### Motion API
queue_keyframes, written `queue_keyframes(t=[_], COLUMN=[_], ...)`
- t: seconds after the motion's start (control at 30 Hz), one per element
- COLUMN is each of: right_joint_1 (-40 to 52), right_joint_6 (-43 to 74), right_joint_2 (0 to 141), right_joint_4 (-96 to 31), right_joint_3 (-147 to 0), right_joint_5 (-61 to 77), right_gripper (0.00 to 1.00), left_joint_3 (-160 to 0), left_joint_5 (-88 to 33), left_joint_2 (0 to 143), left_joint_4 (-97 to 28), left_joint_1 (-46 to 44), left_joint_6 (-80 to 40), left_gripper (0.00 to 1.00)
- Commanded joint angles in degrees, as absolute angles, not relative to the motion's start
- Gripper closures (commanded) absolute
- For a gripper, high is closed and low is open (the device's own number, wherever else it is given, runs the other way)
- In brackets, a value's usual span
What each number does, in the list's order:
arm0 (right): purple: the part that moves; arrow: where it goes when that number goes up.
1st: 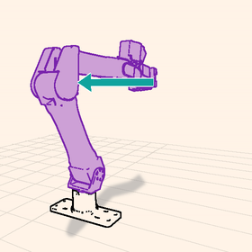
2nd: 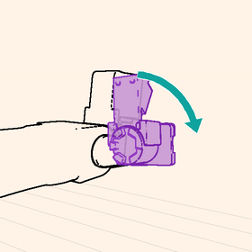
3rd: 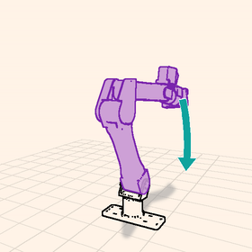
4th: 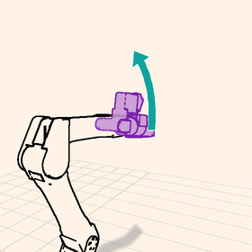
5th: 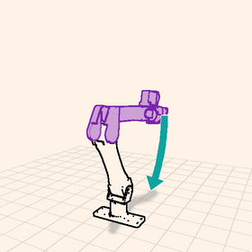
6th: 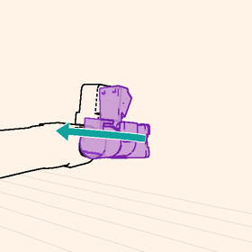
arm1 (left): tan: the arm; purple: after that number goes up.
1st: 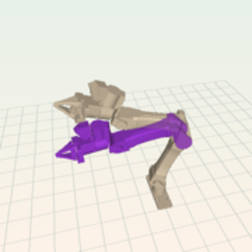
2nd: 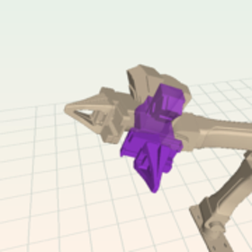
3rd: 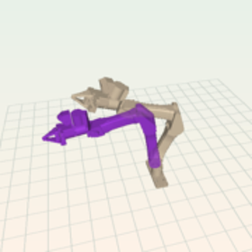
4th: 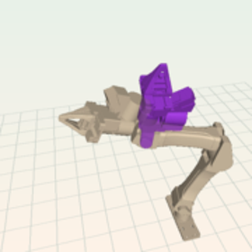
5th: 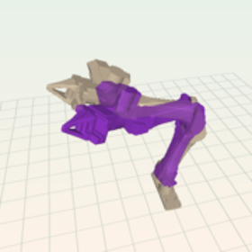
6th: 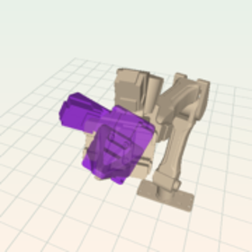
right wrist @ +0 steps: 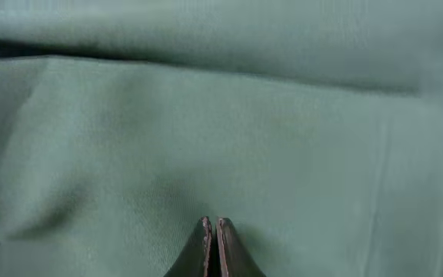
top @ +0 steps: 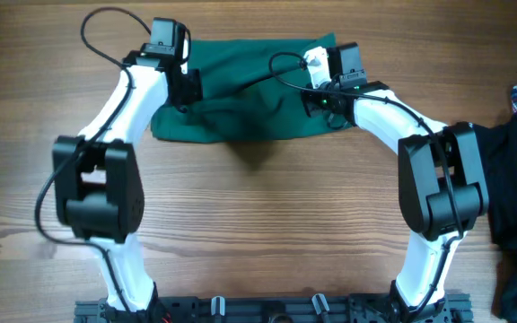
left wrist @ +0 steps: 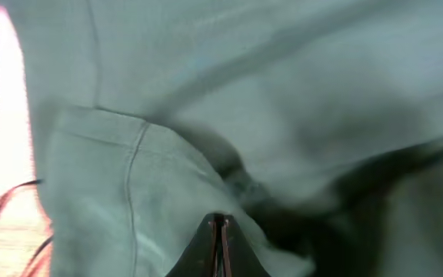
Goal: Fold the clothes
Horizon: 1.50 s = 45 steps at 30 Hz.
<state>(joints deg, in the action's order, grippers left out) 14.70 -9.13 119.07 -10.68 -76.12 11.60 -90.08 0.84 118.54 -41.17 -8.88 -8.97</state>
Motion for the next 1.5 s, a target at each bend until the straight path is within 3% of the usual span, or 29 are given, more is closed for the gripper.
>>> queue_keyframes(t=[0.0,0.3,0.57,0.67,0.73,0.8,0.87,0.97,1.03,1.07,1.1,1.13,1.23,1.3,1.47], right_joint_1=[14.90,12.27,6.04,6.02,6.02,6.02,6.02,6.04,6.24,6.63,7.20,7.99,9.61,10.22,10.33], right_joint_6=[-10.33,-6.83,-6.02,-5.78,-1.63,-0.97,-1.08,-2.31,-4.19,-6.48,-7.97,-10.41,-14.39,-14.74,-13.76], right_joint_2=[119.96,124.25,124.25,124.05,122.15,118.24,112.62,106.21,104.73,105.08,106.00,107.83,113.43,117.97,122.85], right_joint_4=[-9.91,-10.63,-13.76,-12.86,-12.38,-10.41,-8.99,-8.91,-9.58,-10.17,-10.28,-9.87,-6.61,-1.04,2.79], right_joint_3=[-76.49,-76.44,-76.44,-76.58,-76.66,-76.66,-76.66,-76.66,-76.66,-76.64,-76.60,-76.60,-76.60,-76.60,-76.60], right_joint_5=[10.24,-5.34,-2.55,-2.55,-2.52,-0.10,1.41,5.93,11.49,13.67,13.78,13.80,13.87,14.44,14.44], right_gripper=[0.96,0.96,0.96,0.96,0.96,0.76,0.53,0.44,0.48,0.60,0.87,0.96,0.96,0.96,0.96], left_joint_3=[-90.00,-90.00,-90.02,-90.85,-92.97,-94.19,-94.19,-94.06,-93.97,-93.97,-93.97,-93.97,-93.97,-93.97,-93.97], left_joint_5=[3.57,4.64,4.58,4.34,0.62,-4.25,-4.78,-4.89,-4.89,-4.91,-4.93,-4.93,-5.15,-5.13,-4.91], left_joint_2=[125.64,127.52,126.39,122.41,117.01,110.34,105.45,104.73,106.24,107.55,108.79,110.59,114.61,115.92,121.27], left_joint_4=[-39.33,-36.18,-36.82,-36.60,-36.58,-34.92,-34.22,-37.01,-39.70,-40.53,-40.82,-41.01,-40.71,-38.59,-36.64], left_joint_1=[-8.73,-5.02,-0.47,-0.91,-1.30,-1.39,-1.39,-1.39,-1.39,-1.39,-1.39,-1.45,-1.98,-2.87,-4.82], left_joint_6=[-9.91,-9.89,-9.89,-9.89,-9.91,-10.79,-14.39,-14.39,-14.39,-14.41,-14.55,-15.46,-15.51,-15.46,-15.46], left_gripper=[0.96,0.96,0.96,0.90,0.78,0.69,0.69,0.68,0.68,0.67,0.68,0.68,0.67,0.60,0.62])
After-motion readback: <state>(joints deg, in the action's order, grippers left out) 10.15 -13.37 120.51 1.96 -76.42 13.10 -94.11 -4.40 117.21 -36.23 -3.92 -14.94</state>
